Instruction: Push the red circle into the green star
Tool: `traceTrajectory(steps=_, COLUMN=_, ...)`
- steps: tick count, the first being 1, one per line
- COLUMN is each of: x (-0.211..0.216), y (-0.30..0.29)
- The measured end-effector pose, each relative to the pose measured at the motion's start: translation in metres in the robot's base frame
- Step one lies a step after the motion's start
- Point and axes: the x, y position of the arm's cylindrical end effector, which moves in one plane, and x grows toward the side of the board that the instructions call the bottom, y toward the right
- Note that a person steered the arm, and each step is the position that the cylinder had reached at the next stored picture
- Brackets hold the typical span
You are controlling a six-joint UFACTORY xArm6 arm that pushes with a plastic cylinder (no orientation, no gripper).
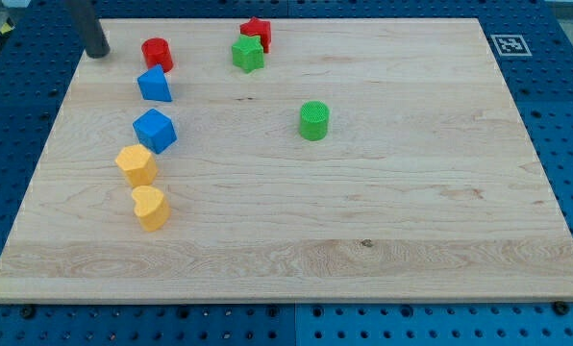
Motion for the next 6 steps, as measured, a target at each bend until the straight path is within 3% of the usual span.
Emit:
traceTrajectory(steps=3, x=0.004, y=0.134)
traceTrajectory(steps=6, x=0.027, y=0.115)
